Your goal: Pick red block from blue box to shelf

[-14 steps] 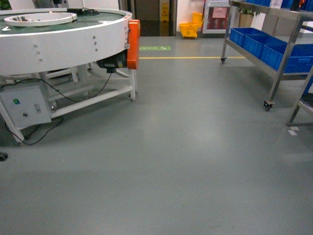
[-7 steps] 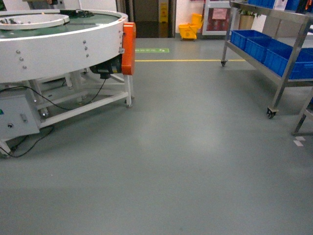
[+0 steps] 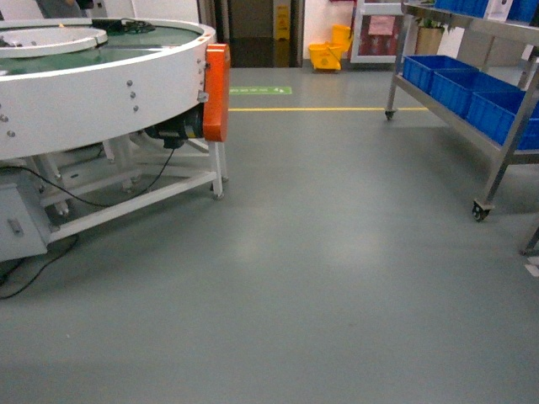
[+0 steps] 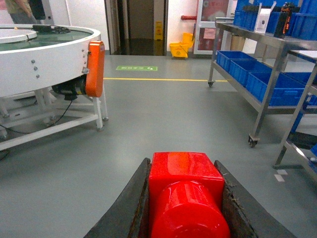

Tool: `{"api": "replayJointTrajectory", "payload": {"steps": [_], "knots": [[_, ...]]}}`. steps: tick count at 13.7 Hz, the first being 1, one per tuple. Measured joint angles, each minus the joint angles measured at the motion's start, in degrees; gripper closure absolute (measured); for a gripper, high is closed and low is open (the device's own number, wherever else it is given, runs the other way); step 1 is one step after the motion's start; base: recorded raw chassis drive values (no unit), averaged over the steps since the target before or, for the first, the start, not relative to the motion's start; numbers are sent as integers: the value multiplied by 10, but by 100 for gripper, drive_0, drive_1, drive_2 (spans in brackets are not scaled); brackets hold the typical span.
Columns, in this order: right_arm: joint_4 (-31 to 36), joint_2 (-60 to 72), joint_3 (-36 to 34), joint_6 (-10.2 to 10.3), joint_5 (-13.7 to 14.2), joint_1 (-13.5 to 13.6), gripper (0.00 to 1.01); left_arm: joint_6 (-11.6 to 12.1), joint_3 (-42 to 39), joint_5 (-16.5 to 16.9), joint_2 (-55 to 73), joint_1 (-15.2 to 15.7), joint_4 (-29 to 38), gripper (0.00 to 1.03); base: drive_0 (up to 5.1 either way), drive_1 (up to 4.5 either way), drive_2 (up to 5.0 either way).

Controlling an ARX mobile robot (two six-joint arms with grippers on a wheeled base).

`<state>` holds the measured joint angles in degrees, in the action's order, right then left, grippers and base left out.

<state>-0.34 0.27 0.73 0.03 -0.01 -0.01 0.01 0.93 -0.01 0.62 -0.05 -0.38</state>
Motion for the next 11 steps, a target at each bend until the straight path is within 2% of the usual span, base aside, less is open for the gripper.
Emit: {"api": "replayJointTrajectory", "payload": {"steps": [11], "knots": [[-2,0,0,0,0,0,74,0,0,0,0,0,0,5,-4,428,-436]]}}
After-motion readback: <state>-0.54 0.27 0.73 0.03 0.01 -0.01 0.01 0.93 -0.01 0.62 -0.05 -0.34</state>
